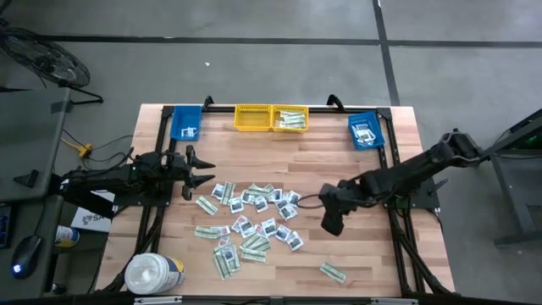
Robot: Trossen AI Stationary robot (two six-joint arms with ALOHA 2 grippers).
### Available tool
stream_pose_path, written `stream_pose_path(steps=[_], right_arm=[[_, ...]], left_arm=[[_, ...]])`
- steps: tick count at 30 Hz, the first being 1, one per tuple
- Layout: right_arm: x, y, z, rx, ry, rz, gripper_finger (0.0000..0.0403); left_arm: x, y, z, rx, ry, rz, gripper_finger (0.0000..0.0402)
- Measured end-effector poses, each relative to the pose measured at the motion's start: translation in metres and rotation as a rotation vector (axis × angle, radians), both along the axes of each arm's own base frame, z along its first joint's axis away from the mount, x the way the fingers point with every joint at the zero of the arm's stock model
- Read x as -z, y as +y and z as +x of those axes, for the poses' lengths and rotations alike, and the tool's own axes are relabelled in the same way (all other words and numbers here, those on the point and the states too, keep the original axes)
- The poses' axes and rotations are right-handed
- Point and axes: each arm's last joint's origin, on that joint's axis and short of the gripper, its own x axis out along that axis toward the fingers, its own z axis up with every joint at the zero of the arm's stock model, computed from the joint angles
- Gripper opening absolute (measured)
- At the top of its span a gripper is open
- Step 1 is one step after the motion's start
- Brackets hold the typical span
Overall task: Pick & Place First Aid Supplies
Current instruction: Put the green bandage pack into the right yellow bin
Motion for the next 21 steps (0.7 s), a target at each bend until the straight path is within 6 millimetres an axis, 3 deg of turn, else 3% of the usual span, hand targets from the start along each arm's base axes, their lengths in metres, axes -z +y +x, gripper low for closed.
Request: stream_pose_path(steps=[6, 12, 21], right_arm=[[0.019, 0.036, 0.0, -0.049, 0.108, 0.148, 0.0211], [0.034, 0.074, -0.003, 0.073, 0.251, 0.368, 0.0206], [0.058, 0.113, -0.011, 0.115, 0.397, 0.471, 0.02]], left_arm=[[0.0, 0.0, 0.0, 0.0, 0.0, 0.0, 0.0172], [0.0, 0.0, 0.0, 0.0, 0.0, 0.0, 0.0172], [0.0, 0.0, 0.0, 0.0, 0.0, 0.0, 0.0172]])
